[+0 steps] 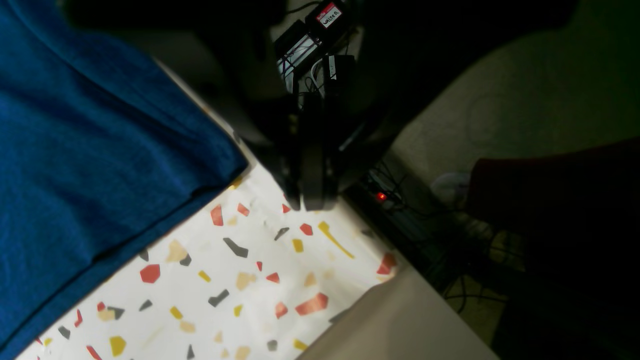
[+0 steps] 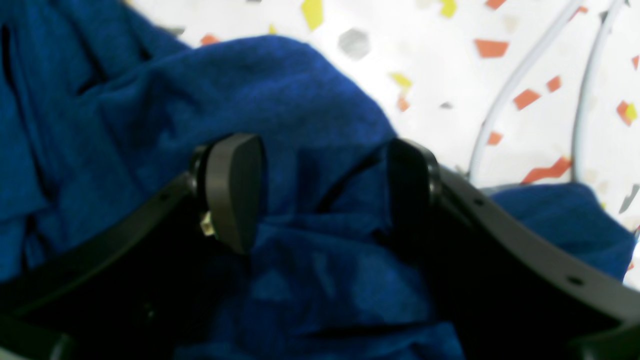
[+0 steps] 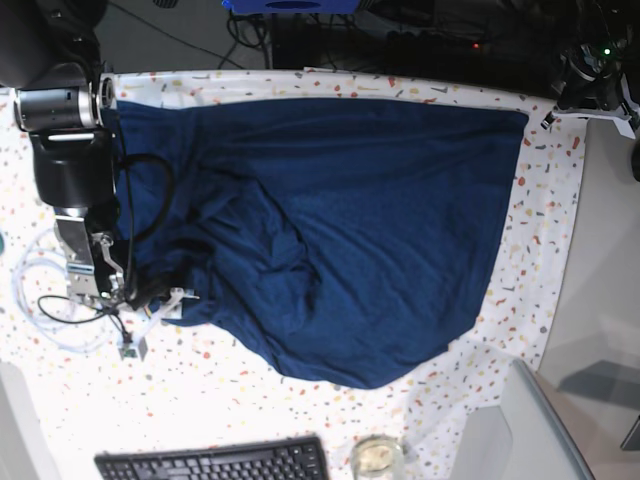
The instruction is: Layout the t-shirt on the table in an organized manner, then fold the t-shirt properly
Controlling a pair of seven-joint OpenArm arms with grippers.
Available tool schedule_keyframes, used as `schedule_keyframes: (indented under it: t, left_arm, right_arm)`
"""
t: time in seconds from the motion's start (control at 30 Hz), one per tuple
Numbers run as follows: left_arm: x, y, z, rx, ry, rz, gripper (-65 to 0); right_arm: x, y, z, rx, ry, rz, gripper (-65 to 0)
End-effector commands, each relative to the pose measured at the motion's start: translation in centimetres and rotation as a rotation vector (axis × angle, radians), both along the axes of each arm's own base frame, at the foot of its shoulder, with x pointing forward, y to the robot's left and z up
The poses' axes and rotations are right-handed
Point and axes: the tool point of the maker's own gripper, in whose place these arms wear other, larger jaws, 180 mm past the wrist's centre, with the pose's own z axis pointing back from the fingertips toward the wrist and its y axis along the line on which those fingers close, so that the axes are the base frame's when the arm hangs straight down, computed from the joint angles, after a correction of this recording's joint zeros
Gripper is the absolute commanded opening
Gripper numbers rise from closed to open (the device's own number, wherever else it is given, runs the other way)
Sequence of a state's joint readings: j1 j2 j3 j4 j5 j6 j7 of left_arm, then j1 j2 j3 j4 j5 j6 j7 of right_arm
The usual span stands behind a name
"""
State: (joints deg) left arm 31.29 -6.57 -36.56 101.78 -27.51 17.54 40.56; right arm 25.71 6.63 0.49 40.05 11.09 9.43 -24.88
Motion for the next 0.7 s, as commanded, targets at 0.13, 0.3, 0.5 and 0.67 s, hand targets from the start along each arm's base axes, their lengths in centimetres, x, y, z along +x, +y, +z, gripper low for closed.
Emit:
schedule_keyframes:
  t: [0.13,0.3,0.5,0.67]
  left_arm:
    - [0.1,0.6,0.8,0.030,-0.013,-0.008,-65.0]
    - [0.1,0.7,0.8,0.031,-0.013,-0.006,-65.0]
    - [0.1,0.7,0.9,0.032,-0.013,-0.005,-65.0]
    - [0.1,0.8,0.9,0.035,-0.014,-0.003,-65.0]
  right_arm:
    - [2.0,-0.5,1.8,0.000,-0.061,-0.011,-56.7]
    - [2.6,-0.6,2.4,-0.001,-0.074,-0.011,-62.9]
    - [3.6,-0.6,3.4,-0.005,-0.096,-0.008,-63.0]
    - [4.9,-0.5,4.9,-0.008,-0.132,-0.002,-63.0]
